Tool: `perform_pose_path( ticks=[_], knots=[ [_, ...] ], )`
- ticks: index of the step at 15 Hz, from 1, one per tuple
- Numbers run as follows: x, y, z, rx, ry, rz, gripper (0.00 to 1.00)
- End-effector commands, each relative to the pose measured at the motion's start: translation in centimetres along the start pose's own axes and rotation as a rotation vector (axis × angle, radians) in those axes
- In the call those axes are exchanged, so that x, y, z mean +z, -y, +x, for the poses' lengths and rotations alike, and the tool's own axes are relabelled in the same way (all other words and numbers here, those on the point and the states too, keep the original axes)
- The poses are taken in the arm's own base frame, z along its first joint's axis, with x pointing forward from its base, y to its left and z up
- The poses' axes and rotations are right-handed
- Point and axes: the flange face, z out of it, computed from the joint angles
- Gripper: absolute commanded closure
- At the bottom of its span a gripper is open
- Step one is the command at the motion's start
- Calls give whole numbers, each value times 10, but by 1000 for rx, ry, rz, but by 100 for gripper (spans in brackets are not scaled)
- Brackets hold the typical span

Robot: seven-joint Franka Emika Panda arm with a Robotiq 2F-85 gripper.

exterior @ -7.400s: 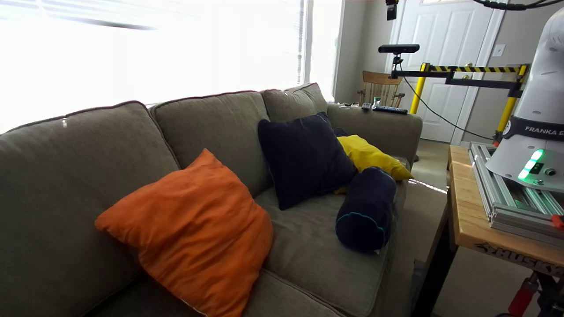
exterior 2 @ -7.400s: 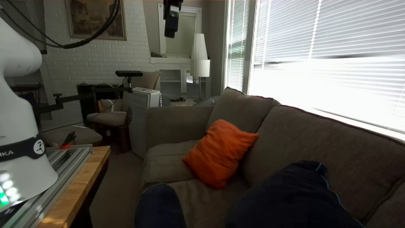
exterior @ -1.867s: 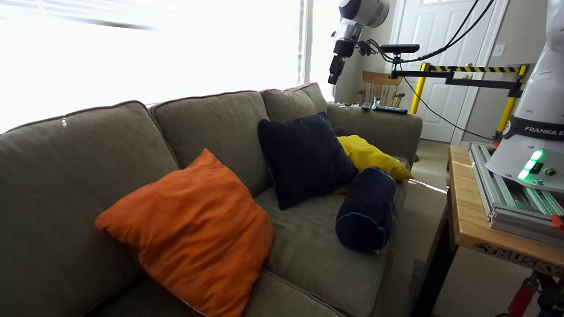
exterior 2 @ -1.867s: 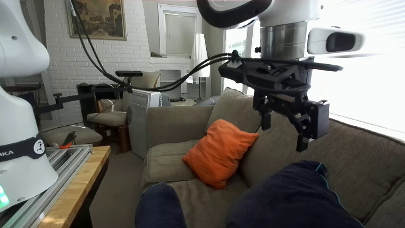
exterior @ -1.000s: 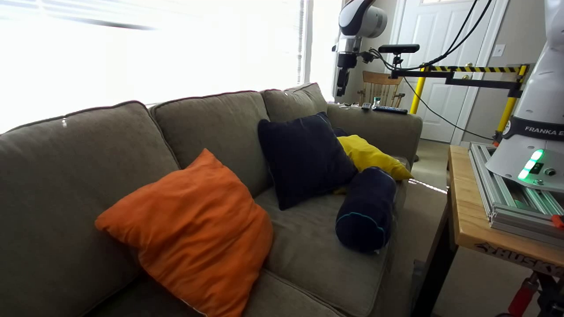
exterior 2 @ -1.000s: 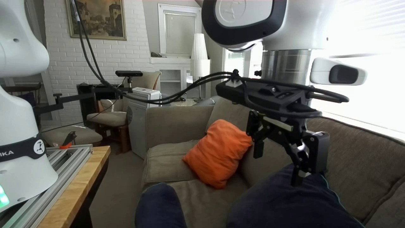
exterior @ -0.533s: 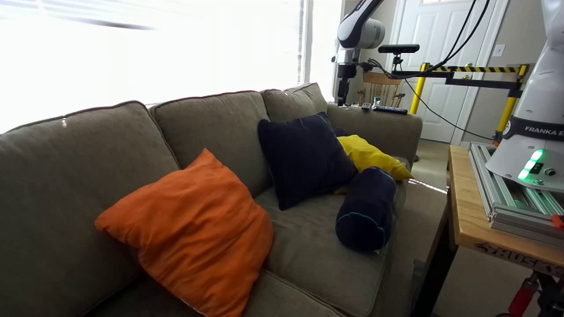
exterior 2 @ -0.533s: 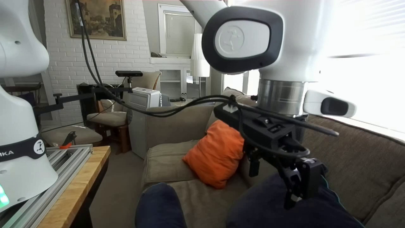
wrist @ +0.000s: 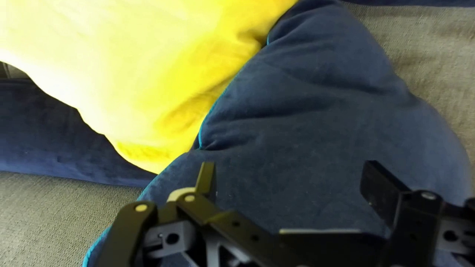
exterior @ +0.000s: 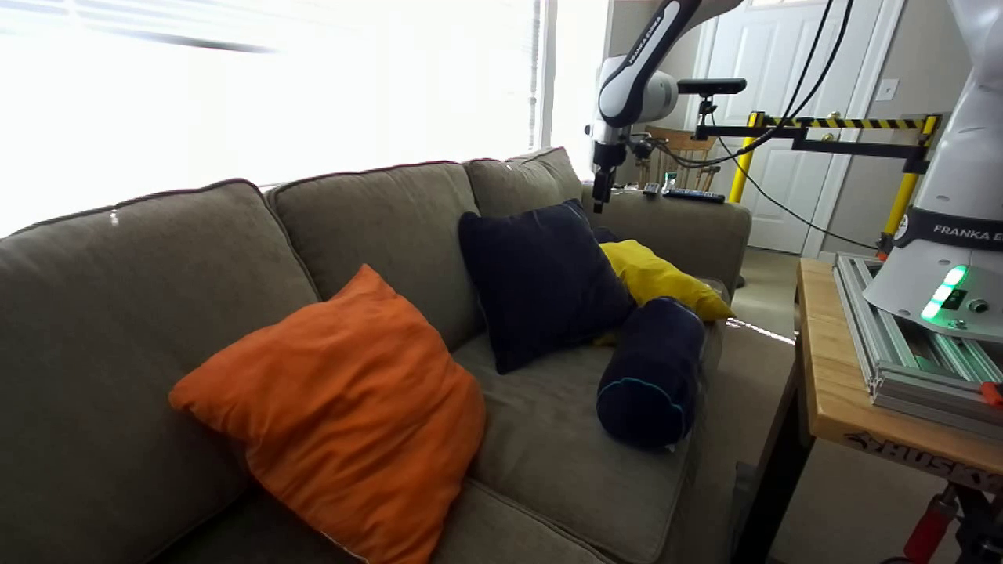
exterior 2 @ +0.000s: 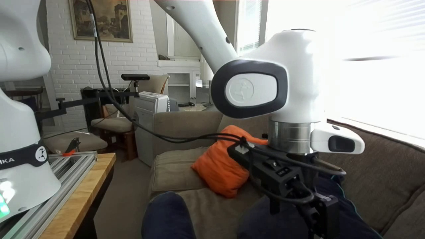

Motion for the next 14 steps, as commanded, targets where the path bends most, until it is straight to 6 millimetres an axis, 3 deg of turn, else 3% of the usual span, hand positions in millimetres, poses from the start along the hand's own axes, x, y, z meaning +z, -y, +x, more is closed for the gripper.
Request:
perform_pose_path(
  ticks=[1, 8, 9, 14],
  knots=[
    [15, -10, -4, 19, -67, -21, 0],
    [39, -30, -10, 73, -144, -89, 0],
    [30, -25, -11, 54, -129, -59, 0],
    [36, -27, -13, 66, -135, -69, 0]
  ],
)
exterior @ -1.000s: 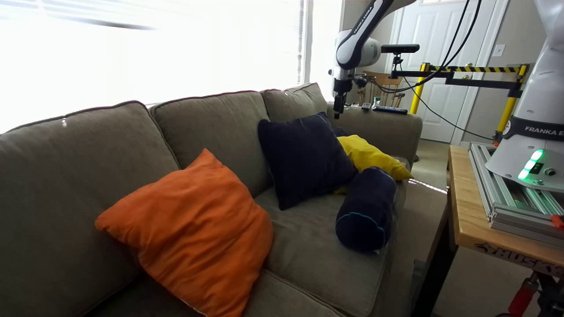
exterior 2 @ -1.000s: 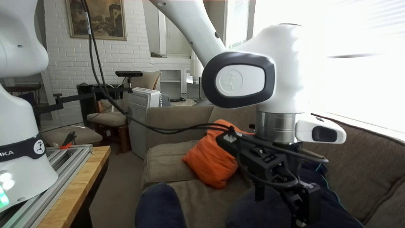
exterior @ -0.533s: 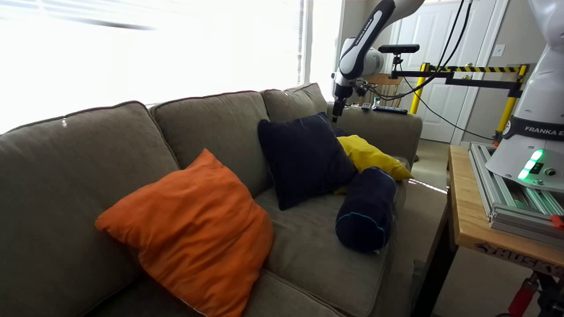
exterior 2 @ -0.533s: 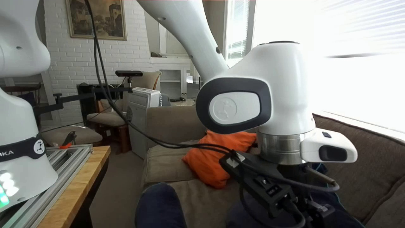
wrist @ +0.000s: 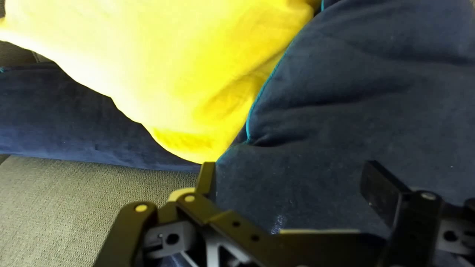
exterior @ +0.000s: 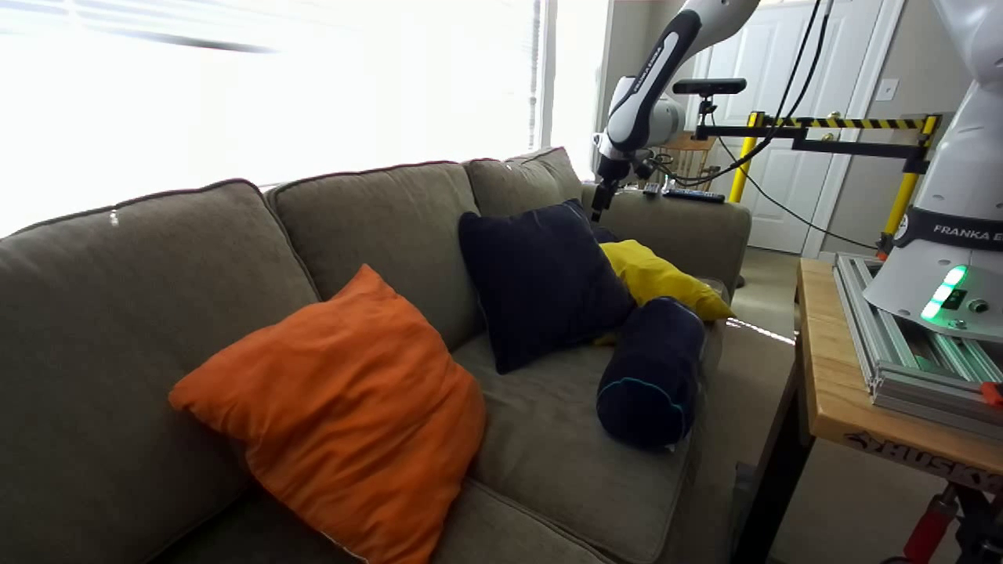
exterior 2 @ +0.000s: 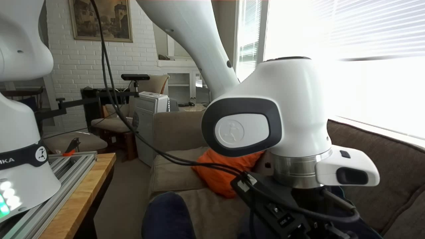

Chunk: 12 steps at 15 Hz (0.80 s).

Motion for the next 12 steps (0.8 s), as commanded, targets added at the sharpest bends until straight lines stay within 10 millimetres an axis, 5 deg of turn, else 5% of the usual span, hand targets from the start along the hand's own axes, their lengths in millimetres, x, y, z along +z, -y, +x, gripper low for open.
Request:
perform_pose_path(
  ticks=[1, 7, 8, 10, 11, 12],
  knots=[
    [-1, 1, 0, 0, 0, -1, 0],
    [-1, 1, 1, 0, 0, -1, 0],
    [2, -2, 0, -8, -7, -12, 25],
    [-3, -2, 3, 24, -31, 22, 34],
    [-1, 1, 1, 4, -4, 6, 18],
    [-1, 2, 1, 8, -8, 14, 25]
  ],
)
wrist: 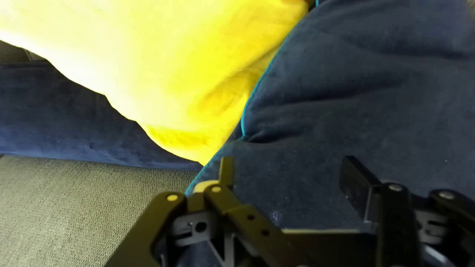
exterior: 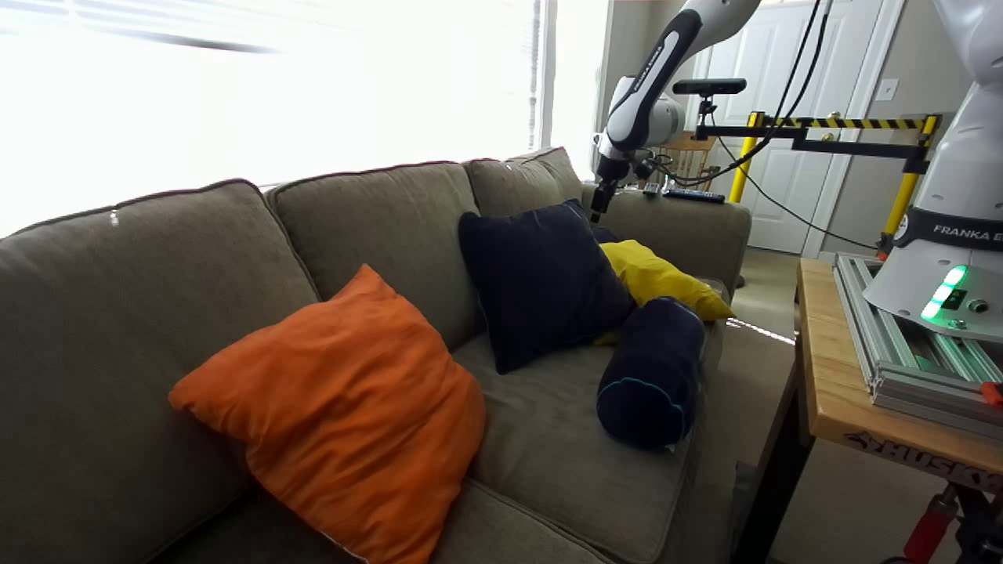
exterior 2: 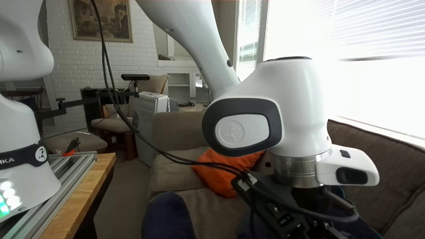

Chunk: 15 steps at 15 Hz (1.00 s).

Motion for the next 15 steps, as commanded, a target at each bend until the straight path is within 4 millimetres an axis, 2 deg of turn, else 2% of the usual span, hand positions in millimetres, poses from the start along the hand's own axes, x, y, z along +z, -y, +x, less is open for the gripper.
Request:
perform_pose_path(
  ticks=[1, 4, 5, 8, 11, 15],
  knots=[
    [-1, 1, 1, 3, -3, 4, 31],
    [-1, 0, 0, 7, -5, 6, 33],
    [-1, 0, 0, 7, -5, 6, 8],
    [-3, -1, 1, -12, -27, -34, 0],
    [-2, -9, 5, -56, -90, -104, 0],
    [19, -23, 7, -82, -229, -163, 0]
  ],
)
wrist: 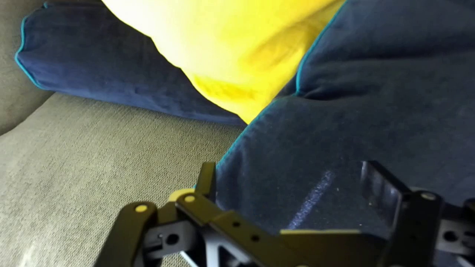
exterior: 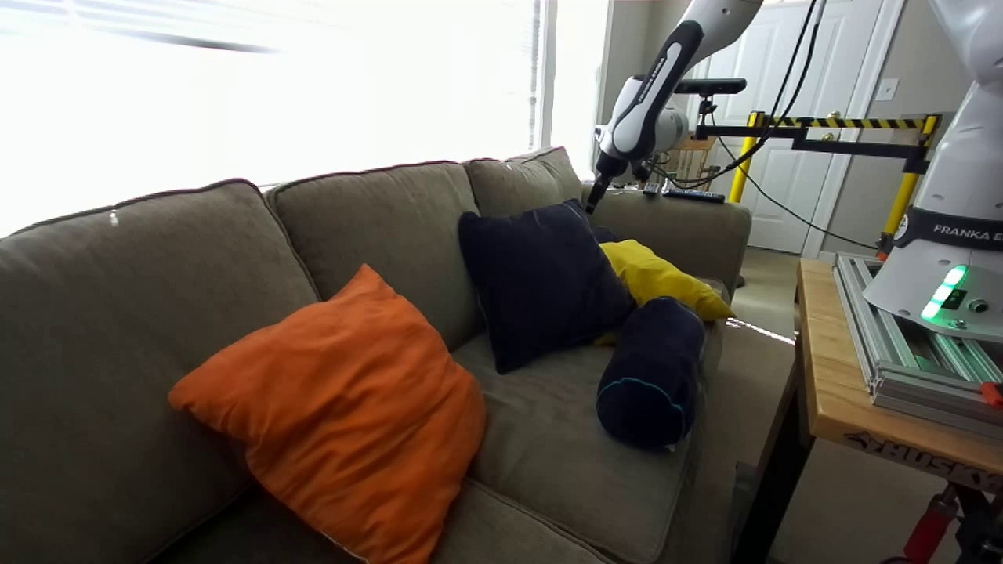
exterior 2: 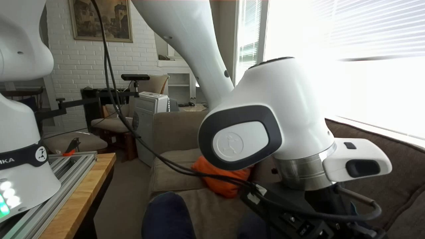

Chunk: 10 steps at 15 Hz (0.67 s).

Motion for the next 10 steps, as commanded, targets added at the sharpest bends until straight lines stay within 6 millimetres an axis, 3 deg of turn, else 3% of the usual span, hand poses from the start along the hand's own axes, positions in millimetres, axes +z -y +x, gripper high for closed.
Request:
perform_pose_path(
  ticks=[1, 10],
  knots=[
    [29, -6, -3, -3, -94, -36, 0],
    [82, -1, -13, 60, -71, 38, 0]
  ],
)
